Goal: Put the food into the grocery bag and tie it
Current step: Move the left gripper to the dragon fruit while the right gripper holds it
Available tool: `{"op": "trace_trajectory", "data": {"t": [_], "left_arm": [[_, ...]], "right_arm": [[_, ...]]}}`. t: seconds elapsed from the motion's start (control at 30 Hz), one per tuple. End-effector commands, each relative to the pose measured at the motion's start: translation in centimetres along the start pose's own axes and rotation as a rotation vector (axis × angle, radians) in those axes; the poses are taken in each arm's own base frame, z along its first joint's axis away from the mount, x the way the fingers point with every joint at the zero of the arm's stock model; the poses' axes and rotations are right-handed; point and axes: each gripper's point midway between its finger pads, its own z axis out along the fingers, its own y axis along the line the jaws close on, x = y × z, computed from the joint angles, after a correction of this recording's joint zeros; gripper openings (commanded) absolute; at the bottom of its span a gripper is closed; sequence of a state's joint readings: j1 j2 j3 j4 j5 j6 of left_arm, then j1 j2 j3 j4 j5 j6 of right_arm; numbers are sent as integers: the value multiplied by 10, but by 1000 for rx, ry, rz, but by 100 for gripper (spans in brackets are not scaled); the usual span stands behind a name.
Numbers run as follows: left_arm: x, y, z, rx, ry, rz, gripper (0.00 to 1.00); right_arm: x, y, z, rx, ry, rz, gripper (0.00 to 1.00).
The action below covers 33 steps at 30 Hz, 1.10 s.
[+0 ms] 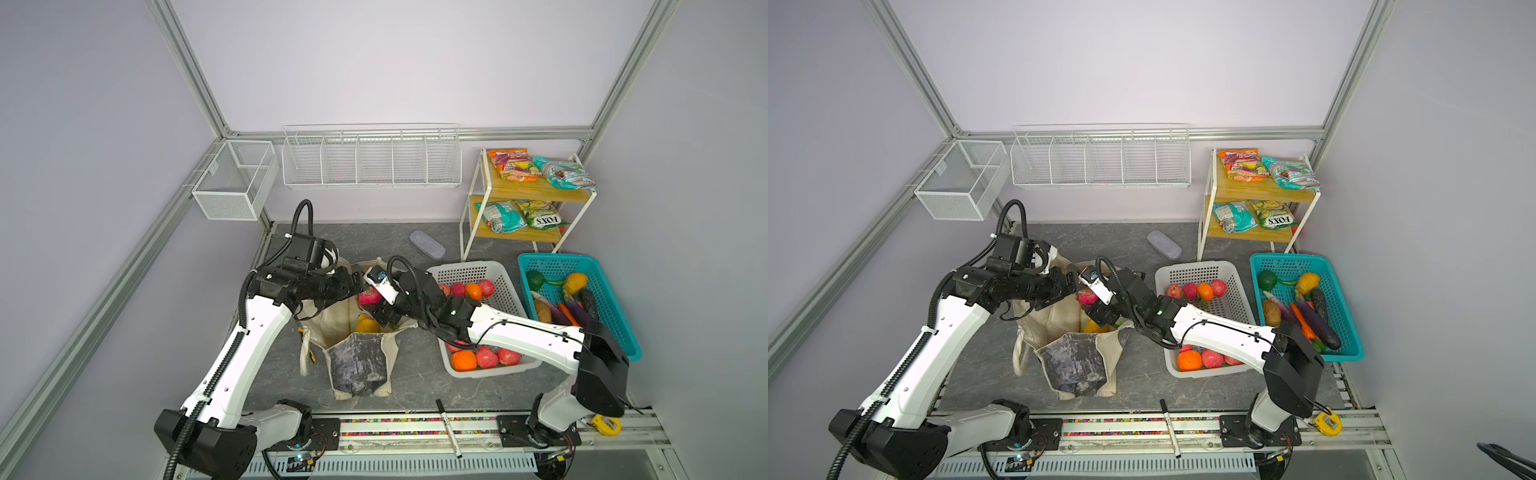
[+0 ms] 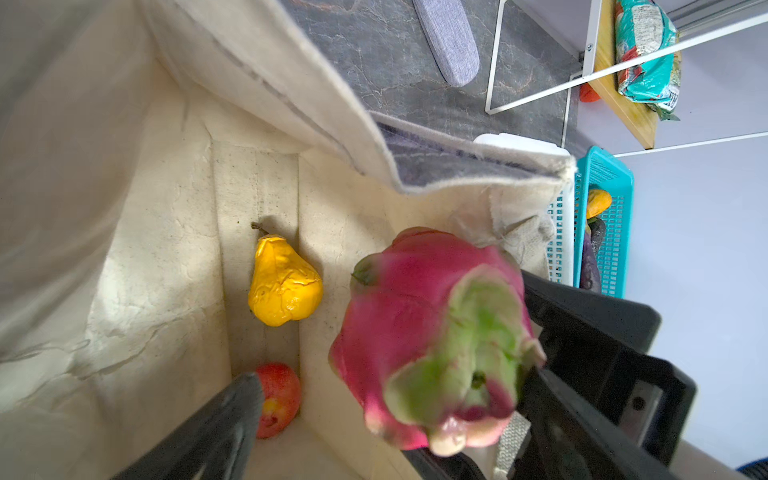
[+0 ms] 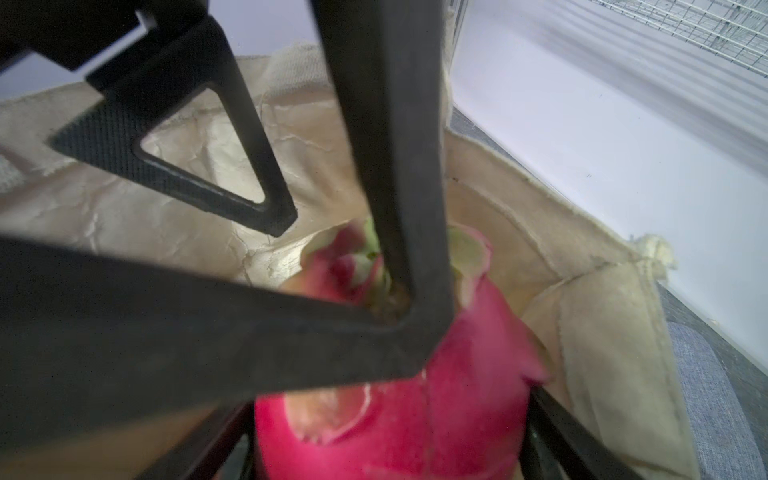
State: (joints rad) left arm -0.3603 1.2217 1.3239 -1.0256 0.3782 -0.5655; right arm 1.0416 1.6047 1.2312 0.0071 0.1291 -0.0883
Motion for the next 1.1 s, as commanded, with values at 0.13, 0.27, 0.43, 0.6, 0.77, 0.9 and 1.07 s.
{"op": "trace_trajectory", "data": {"t": [0.13, 0.27, 0.43, 0.6, 0.77, 0.9, 1.07], "left_arm": [[30, -24, 13, 143, 142, 22, 99], [38, -24, 9, 147, 164, 30, 100], [46, -25, 11, 171, 200, 30, 99], [53, -21, 22, 148, 251, 31, 96], [57, 0, 30, 42, 270, 42, 90], [54, 16, 36, -41, 260, 43, 82], [45, 36, 40, -155, 231, 40, 71]], "right_arm": [[-40, 17, -12, -82, -137, -23, 88], [-40, 13, -11, -67, -130, -23, 88], [-40, 17, -9, -92, -124, -34, 88], [-41, 32, -4, -168, -125, -30, 88], [-39, 39, -1, -197, -116, -30, 88], [-30, 46, -1, -225, -91, -34, 88], [-21, 50, 0, -241, -71, -29, 88]]}}
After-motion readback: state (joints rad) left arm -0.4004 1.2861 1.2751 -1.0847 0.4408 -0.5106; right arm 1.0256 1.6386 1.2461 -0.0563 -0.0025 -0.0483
